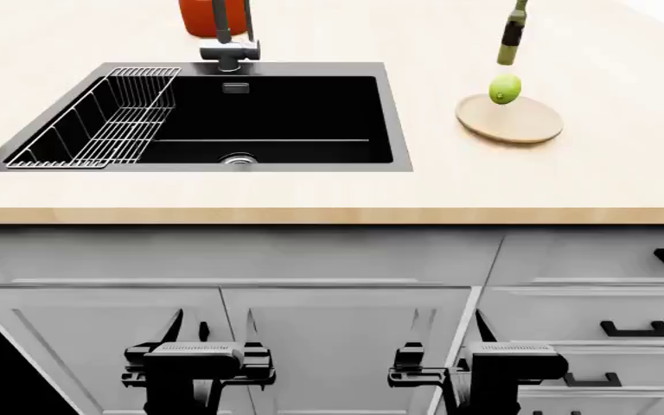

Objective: Pick the lime from the counter and place it in the sink. Then turn on the sink faucet.

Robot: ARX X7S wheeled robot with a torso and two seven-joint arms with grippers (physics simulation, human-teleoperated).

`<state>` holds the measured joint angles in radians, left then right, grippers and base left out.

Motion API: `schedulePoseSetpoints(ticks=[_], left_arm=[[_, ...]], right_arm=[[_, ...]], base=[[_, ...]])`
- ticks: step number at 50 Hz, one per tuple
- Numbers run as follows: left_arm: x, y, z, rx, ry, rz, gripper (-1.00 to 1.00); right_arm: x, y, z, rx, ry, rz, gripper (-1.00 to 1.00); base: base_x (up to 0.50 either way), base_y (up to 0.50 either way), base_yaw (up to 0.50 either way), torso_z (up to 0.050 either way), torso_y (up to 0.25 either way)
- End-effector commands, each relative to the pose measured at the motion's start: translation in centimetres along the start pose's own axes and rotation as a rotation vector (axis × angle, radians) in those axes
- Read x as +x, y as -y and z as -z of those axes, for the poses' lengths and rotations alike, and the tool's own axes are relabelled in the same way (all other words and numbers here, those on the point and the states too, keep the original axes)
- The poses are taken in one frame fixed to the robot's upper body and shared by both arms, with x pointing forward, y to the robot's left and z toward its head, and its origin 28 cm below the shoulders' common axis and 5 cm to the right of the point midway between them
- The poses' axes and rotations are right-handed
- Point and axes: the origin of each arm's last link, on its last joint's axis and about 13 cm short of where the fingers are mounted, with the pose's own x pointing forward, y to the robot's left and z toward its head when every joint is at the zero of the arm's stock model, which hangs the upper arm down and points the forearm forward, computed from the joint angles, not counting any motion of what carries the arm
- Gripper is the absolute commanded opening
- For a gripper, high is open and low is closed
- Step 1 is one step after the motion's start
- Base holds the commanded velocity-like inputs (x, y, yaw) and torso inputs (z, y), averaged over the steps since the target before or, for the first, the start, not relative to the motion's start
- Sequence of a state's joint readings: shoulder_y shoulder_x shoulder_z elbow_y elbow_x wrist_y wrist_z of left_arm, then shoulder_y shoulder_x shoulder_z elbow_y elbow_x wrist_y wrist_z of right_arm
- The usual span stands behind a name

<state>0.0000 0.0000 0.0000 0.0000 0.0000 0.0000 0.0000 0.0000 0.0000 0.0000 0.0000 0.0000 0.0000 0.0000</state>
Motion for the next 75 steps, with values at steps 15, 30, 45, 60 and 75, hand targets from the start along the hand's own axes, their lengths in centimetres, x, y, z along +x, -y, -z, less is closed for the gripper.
schedulePoseSetpoints(ticks=[15, 30, 45, 60, 75], left_arm=[[-1.3, 1.0, -1.0, 0.011, 0.036, 0.026, 1.0], [-5.5, 1.4, -6.0, 0.05, 0.096, 0.046, 1.0], [-4.7, 0.3, -15.1, 0.124, 0.169, 0.108, 1.0], [-2.9, -1.1, -24.4, 0.076, 0.2, 0.2, 1.0], [-1.5, -2.2, -29.8, 0.043, 0.249, 0.195, 1.0]], right_arm=[[-1.4, -0.4, -0.3, -0.005, 0.067, 0.023, 1.0], [-4.9, 0.5, -5.2, 0.017, 0.131, 0.004, 1.0], [-3.6, 2.2, -15.4, 0.02, 0.266, -0.038, 1.0], [-0.6, 3.9, -24.3, 0.051, 0.368, -0.041, 1.0], [1.9, 5.0, -29.7, 0.071, 0.382, -0.077, 1.0]], base=[[0.0, 0.0, 0.0, 0.0, 0.0], [0.0, 0.0, 0.0, 0.0, 0.0], [0.0, 0.0, 0.0, 0.0, 0.0], [0.0, 0.0, 0.0, 0.0, 0.0], [0.0, 0.0, 0.0, 0.0, 0.0]])
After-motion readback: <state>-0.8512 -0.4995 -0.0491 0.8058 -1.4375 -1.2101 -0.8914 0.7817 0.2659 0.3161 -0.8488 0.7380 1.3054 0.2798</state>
